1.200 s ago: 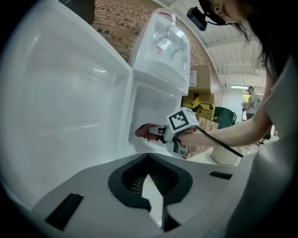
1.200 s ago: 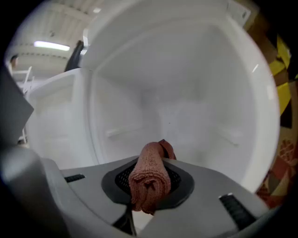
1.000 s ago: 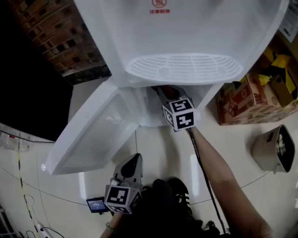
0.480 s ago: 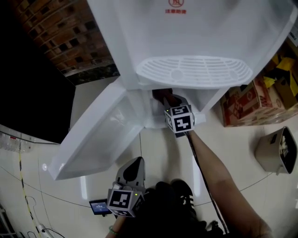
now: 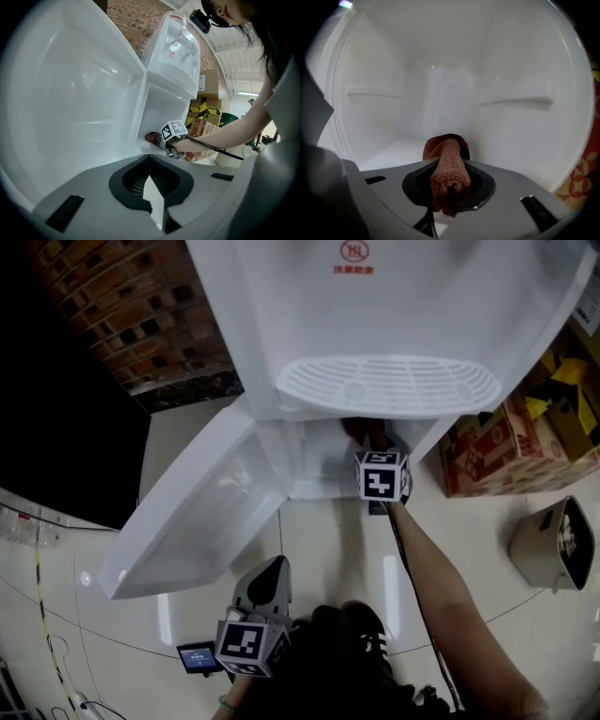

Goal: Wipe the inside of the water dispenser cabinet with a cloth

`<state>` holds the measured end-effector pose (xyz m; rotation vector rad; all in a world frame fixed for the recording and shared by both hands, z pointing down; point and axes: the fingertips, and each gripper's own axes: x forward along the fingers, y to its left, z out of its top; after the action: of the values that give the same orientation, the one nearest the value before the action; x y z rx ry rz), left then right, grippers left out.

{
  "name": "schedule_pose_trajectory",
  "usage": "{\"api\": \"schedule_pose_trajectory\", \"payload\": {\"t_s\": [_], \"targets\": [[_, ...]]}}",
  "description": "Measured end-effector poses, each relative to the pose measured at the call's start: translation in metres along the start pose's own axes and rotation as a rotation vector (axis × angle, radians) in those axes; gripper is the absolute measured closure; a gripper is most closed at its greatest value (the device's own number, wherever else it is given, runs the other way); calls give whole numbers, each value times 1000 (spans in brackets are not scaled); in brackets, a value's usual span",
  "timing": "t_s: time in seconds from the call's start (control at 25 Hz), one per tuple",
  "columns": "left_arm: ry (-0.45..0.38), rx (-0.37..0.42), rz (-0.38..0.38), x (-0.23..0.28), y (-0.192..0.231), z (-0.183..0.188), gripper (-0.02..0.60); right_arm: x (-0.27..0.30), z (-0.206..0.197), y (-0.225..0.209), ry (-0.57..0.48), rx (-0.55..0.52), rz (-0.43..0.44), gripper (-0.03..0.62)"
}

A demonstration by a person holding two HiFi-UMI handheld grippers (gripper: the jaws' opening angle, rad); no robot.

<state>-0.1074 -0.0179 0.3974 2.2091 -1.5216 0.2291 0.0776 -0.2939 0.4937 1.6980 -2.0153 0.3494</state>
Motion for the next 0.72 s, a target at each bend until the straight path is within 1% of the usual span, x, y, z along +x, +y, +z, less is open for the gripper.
{"api": "schedule_pose_trajectory", "payload": {"t_s": [0.12,0.2,0.24,0.32,0.44,0.56,0.64,0.72], "targets": [[-4,-3,2,0,0,1,586,-1,-2,-4,9,-15,-46,522],[-5,-5,3,-1,0,2,586,-6,1,-4,0,-3,-36,522],[-5,-5,3,-1,0,2,586,-8,4,-1,-14,13,-10,522],[-5,-8,3,-1,1,2,586,-17,14,15,-65,22,70,522],[-8,-11,0,1,-1,3,586,-43,30,64,-145,-5,226,520],[-6,-5,-11,3,-7,3,586,-64,28,110,-157,-15,351,522],[-3,-3,-14,4,-9,2,586,-68,17,127,-134,-34,383,520],[0,-2,-11,3,-9,2,586,-63,1,127,-96,-46,370,522]]}}
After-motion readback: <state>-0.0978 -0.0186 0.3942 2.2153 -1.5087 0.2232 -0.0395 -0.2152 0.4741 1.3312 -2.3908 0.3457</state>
